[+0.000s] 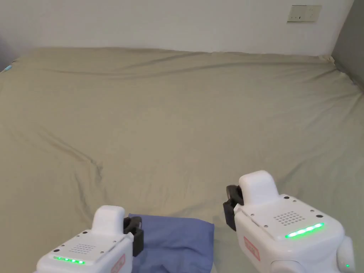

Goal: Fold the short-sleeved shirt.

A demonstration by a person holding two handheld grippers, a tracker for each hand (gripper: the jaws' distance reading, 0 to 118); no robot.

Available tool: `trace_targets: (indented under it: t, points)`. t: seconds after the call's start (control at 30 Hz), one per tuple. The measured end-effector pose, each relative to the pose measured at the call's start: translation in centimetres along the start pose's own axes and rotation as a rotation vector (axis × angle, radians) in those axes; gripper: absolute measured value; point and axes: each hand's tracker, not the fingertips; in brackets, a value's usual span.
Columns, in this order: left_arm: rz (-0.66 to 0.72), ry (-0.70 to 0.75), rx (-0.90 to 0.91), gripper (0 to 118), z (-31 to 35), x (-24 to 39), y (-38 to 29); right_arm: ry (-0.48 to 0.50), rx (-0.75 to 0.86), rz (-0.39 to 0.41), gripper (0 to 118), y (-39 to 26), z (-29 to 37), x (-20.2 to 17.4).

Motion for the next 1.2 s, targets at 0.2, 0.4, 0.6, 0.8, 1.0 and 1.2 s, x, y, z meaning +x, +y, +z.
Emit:
trace_targets:
  t: [0.2, 0.4, 0.6, 0.8, 1.0, 1.2]
  points:
    - [0.104, 0.020, -0.055, 0, -0.6, -5.8, -0.6, 0.133, -0.344, 0.061, 1, -6.6, -7.8, -4.3]
    - [0.251, -0.062, -0.181, 6, -2.9, -8.5, -2.1, 0.136, -0.413, 0.182, 1, -10.6, -10.5, -6.6]
    - [0.424, -0.359, -0.353, 117, -7.0, -10.2, -2.6, 0.177, -0.450, 0.138, 1, -9.9, -10.7, -5.6]
    - [0.764, -0.675, -0.558, 111, -12.7, -11.5, -4.9, 0.201, -0.442, 0.113, 1, -9.9, -10.6, -5.3]
    - [0.834, -0.574, -0.608, 27, -14.8, -10.0, -7.2, 0.188, -0.433, 0.127, 1, -10.2, -10.5, -5.6]
    - [0.565, -0.475, -0.541, 27, -12.8, -8.0, -5.0, 0.189, -0.436, 0.156, 1, -9.8, -10.5, -5.4]
